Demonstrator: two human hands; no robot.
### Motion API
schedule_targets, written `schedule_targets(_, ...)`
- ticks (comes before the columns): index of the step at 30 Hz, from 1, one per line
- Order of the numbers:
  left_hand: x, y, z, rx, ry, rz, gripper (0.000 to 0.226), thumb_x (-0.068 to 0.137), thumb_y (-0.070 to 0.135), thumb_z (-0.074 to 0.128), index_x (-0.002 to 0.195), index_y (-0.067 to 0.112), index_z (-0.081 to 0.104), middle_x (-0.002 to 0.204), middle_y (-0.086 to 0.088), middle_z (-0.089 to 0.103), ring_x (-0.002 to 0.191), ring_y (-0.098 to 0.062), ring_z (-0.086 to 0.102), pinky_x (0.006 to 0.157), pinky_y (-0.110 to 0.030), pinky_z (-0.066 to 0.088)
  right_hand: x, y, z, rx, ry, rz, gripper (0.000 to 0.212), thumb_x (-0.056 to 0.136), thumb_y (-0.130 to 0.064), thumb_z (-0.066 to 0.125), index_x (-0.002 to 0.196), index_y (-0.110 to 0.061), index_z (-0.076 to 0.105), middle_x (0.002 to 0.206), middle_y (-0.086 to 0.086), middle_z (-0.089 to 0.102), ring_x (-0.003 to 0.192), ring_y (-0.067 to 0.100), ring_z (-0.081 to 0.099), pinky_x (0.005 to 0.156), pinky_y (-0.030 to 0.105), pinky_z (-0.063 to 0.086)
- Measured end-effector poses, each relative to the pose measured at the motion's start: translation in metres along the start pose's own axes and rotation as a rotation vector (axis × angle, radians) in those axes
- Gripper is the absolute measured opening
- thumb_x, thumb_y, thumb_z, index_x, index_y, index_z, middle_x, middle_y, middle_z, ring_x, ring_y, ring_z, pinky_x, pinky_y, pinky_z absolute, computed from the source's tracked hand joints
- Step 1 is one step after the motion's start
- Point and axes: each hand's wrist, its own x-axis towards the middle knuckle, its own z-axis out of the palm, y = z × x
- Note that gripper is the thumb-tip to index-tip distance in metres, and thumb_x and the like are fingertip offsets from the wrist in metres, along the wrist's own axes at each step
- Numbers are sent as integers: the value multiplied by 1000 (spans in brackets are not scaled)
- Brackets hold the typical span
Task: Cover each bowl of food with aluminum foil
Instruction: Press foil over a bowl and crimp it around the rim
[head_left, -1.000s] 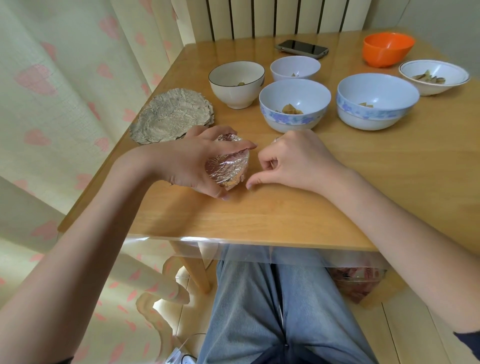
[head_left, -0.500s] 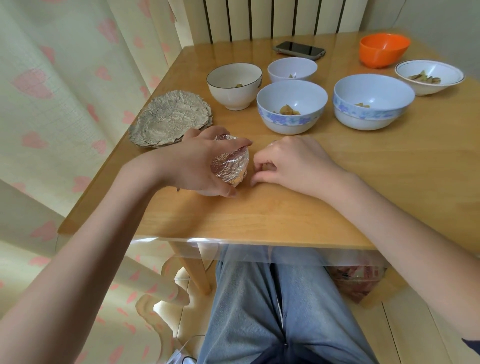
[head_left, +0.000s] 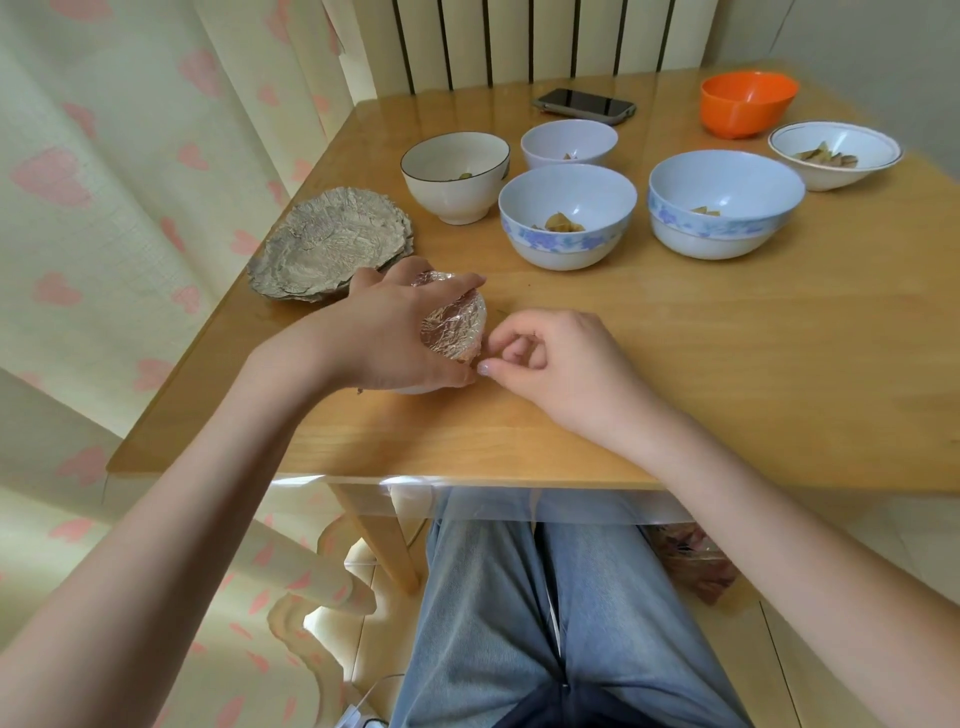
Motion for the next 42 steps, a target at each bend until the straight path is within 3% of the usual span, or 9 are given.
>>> schedule_targets(3,0,2,-2,26,-49,-27,100,69,64,71,145,62,6,160,7,11,144,-27,9,109,-47,33,-12,-1,3,500,-100,279,33,92,-9,58,125,-12,58,112,0,64,87,8,65,60,24,57)
schedule_targets(8,-4,-5,-13,51,-51,22,127,39,96,56,138,66,-19,159,11,-28,144,-21,-32,114,-58,-16,-18,-4,5,673,-66,297,55,94,11,41,146,-6,30,148,7,39,129,13,45,105,30,43)
schedule_targets(13,-1,-20,-23,-63,-194,111,110,44,81,53,142,66,6,160,23,-7,148,-4,-11,120,-40,4,2,-16,5,667,-115,250,65,86,21,29,145,-7,33,149,4,38,136,10,36,116,29,27)
schedule_targets(20,3,-14,-16,-166,-105,142,93,63,55,80,143,54,31,140,25,25,132,1,26,100,-18,21,14,-14,0,753,-229,261,69,82,27,26,141,-6,39,140,3,49,127,9,46,105,21,36)
schedule_targets(27,3,-32,-25,-143,-152,169,120,43,87,65,143,64,3,158,26,-13,144,3,-19,118,-34,-3,22,5,-13,788,-184,380,72,84,24,25,149,-6,22,152,11,32,139,19,33,111,27,31)
schedule_targets(30,3,-37,-17,-174,-85,218,123,42,94,55,148,54,9,158,27,-4,143,8,-16,117,-29,-6,25,-5,-3,1000,-179,396,49,96,-1,42,144,-8,32,149,9,39,135,17,38,113,29,28)
schedule_targets(33,4,-36,6,-445,189,197,89,70,79,43,147,35,37,151,20,32,140,7,23,118,-21,15,35,-17,11,1153,-161,409,60,100,-47,29,146,-8,31,150,5,37,138,16,35,118,35,21)
schedule_targets(36,7,-33,26,-671,492,151,74,85,68,32,137,19,55,132,3,60,125,-5,52,112,-34,36,46,-23,23,1110,-108,396,65,98,-57,21,136,-10,46,137,8,53,125,18,50,112,36,33)
schedule_targets(42,10,-30,35,-700,593,59,78,85,70,21,120,18,68,118,4,66,116,-12,58,106,-36,40,53,-25,39,977,-67,385,55,95,-62,25,108,-22,61,120,5,66,113,16,59,107,37,39)
